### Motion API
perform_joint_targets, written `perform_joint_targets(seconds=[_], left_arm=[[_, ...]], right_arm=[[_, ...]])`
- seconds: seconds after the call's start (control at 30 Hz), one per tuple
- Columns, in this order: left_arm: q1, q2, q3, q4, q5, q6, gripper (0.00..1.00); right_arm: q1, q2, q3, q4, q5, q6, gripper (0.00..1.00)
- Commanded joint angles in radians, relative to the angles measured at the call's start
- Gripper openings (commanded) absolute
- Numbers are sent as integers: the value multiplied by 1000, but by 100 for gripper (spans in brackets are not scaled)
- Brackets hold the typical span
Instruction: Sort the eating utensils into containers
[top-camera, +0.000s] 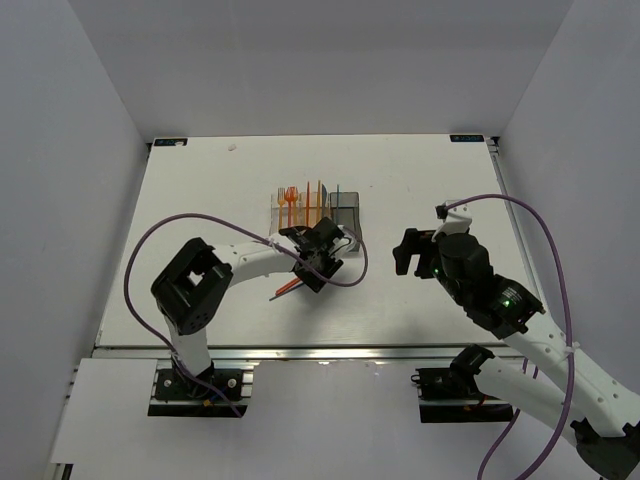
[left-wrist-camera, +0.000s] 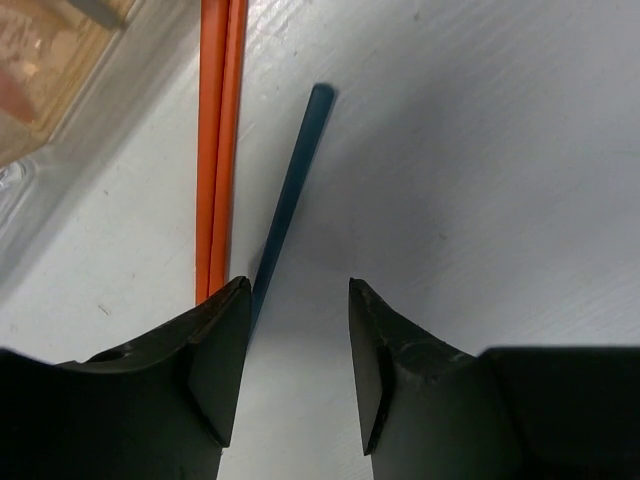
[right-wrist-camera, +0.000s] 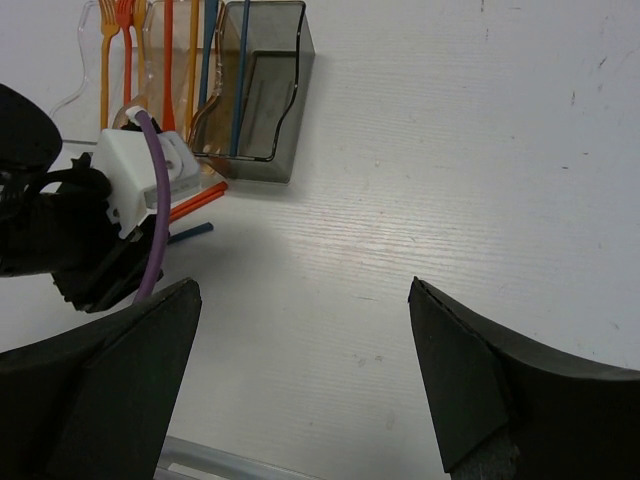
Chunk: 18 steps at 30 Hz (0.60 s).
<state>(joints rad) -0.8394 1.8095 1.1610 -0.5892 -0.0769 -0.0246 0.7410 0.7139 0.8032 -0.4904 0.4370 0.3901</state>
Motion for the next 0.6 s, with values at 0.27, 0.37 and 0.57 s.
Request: perform_joint_targets(seconds=[0.27,0.37,0.57], left_arm=[[6,54,69,22,32,20,51],[13,57,63,25,64,20,50],[16,91,66,-14,134,18,37]], right_arm=[[-2,-7,-7,50,-14,-17,89],[-2,-7,-9,50,-14,-19,89],[-2,-14,-9,47,-12,-19,89]])
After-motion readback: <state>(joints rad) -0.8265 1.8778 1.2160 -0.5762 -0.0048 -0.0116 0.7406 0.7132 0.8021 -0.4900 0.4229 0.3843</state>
